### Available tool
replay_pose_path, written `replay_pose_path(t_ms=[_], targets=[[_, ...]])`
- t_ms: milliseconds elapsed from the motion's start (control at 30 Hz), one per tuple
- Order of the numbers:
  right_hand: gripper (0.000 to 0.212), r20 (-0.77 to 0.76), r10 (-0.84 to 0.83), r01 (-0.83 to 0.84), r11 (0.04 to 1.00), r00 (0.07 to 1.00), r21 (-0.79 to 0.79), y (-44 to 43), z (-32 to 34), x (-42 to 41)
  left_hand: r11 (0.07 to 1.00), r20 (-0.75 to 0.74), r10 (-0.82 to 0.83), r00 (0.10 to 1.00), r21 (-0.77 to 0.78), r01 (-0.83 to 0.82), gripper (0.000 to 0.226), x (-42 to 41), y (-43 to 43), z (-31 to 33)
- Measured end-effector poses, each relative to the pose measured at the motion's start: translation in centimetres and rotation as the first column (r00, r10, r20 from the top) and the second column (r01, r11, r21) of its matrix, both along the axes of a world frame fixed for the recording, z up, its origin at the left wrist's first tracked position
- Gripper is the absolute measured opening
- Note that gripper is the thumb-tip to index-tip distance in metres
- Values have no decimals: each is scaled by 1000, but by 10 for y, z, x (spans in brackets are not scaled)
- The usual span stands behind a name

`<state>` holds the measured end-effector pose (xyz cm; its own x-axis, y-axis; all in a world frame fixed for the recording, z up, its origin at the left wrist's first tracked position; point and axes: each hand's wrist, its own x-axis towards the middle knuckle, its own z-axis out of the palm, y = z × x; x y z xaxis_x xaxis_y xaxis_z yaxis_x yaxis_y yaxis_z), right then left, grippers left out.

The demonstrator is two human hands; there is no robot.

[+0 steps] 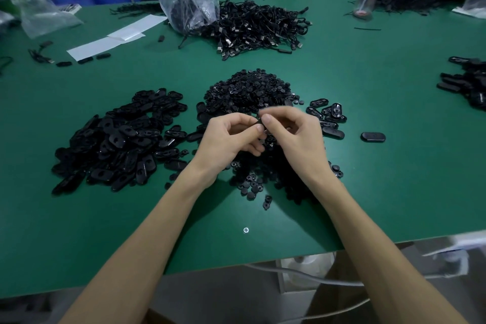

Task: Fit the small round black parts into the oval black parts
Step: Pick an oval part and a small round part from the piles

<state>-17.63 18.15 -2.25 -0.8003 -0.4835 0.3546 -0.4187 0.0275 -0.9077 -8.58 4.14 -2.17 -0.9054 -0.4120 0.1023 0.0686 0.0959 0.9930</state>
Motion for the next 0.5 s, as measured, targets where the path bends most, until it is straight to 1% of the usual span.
replay_pose_path(t_ms=[100, 267, 367, 500], targets=[[7, 48, 28, -27, 999, 998, -22, -1, -4, -1, 1000, 13, 0, 1000, -31, 0, 16, 0, 1, 1], [4, 90, 44, -41, 999, 995, -31, -1, -4, 0, 997, 15, 24, 1000, -68, -22, 14, 0, 2, 1], [6, 49, 13, -14, 1000, 999, 3, -1, -4, 1, 996, 21, 40, 999, -80, -38, 12, -1, 3, 0], [4, -70, -33, 39, 995, 997, 87, -1, -2, 5, 995, 42, 49, 998, -88, -45, 11, -2, 4, 0]])
